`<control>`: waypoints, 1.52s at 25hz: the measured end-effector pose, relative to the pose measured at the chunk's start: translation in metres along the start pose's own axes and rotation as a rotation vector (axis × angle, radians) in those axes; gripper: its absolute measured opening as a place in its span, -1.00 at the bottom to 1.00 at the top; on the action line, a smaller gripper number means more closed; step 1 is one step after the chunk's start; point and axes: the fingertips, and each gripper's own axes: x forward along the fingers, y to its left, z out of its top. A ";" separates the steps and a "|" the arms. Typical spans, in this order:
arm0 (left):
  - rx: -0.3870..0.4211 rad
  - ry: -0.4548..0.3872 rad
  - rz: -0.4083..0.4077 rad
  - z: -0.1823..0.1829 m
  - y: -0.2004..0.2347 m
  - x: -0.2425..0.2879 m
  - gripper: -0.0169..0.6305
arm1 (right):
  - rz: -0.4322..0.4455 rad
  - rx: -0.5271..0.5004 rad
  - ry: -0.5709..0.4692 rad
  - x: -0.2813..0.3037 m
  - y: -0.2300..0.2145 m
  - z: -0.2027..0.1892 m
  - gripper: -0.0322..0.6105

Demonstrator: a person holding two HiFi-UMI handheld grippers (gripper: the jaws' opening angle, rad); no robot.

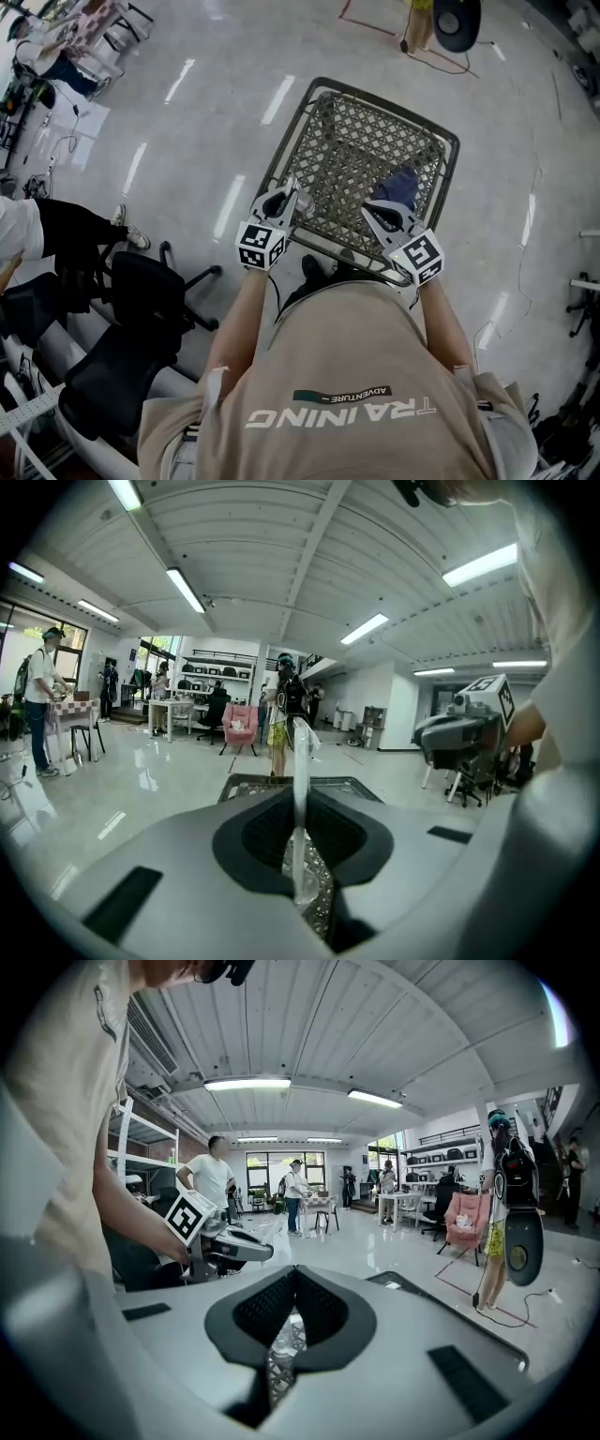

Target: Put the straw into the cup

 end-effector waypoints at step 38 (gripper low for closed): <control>0.132 -0.223 0.179 0.080 -0.001 -0.073 -0.79 | 0.018 -0.046 -0.076 0.014 0.008 0.049 -0.85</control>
